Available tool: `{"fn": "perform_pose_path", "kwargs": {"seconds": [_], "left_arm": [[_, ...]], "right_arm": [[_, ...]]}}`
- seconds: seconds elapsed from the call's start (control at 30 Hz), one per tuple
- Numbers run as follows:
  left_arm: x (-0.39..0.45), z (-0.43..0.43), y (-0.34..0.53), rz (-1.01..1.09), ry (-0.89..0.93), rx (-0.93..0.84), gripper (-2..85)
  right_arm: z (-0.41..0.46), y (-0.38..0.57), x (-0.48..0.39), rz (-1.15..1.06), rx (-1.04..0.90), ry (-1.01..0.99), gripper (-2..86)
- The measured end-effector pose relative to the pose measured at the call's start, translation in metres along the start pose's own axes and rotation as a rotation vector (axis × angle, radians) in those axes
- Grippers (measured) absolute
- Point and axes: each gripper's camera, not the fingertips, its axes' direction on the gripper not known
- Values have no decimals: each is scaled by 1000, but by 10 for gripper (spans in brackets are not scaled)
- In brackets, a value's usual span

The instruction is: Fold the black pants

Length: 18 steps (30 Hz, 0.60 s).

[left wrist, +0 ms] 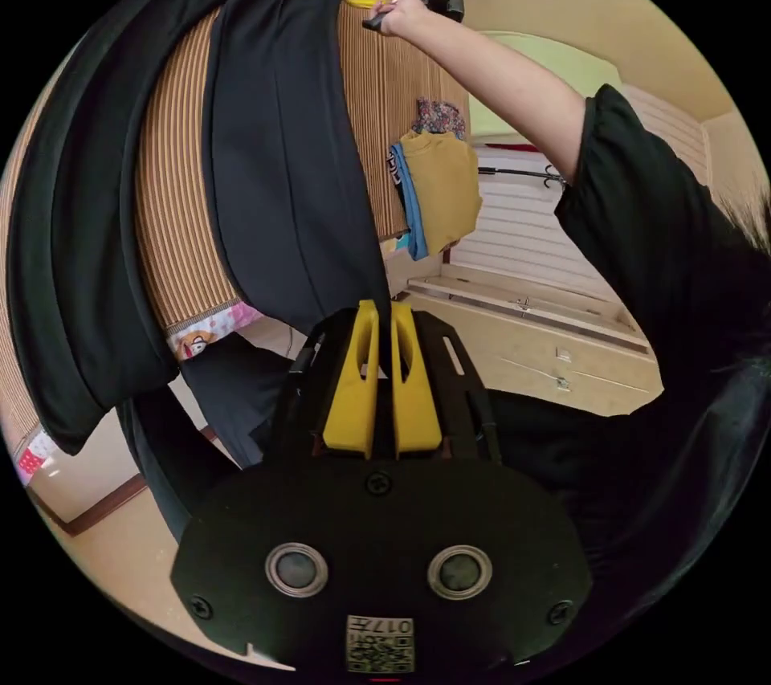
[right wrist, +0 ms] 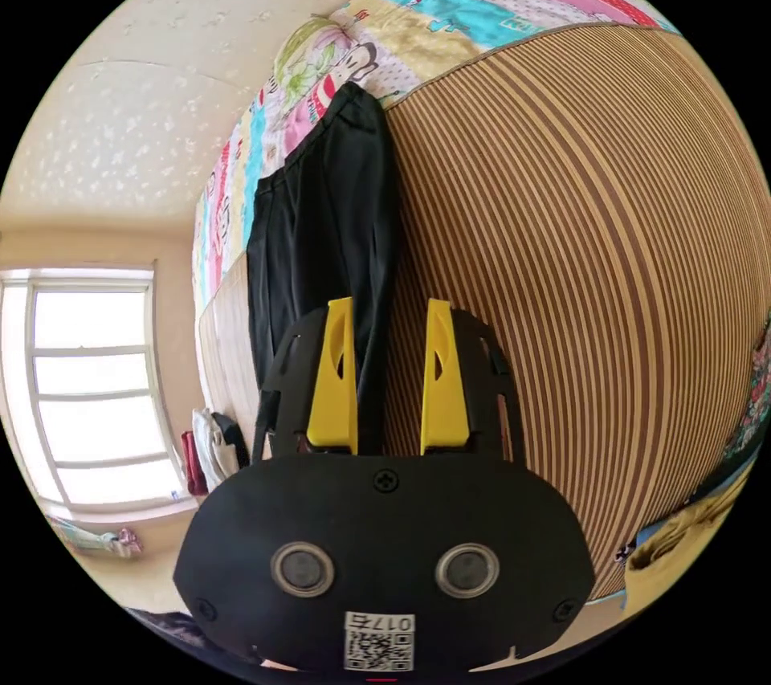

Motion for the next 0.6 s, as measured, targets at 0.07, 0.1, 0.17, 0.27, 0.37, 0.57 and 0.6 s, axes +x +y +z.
{"fn": "perform_pose_path", "kwargs": {"seconds": [0.07,0.1,0.17,0.27,0.37,0.57,0.6], "left_arm": [[-10,-24,9,-28,119,41,-6],[-20,-41,19,-49,202,77,-6],[-41,-69,41,-108,311,143,-7],[-66,-115,86,-202,356,229,-7],[-89,-169,124,-249,349,333,-6],[-159,-251,141,-350,88,344,-5],[-169,-257,136,-337,71,303,-4]], "right_arm": [[7,1,-46,-57,128,137,41],[6,8,-63,-83,189,183,37],[19,44,-148,-317,322,283,27],[61,78,-239,-498,316,254,25],[131,82,-293,-519,170,159,31],[200,128,-294,-502,-60,-28,53],[195,141,-289,-520,-64,-51,57]]}}
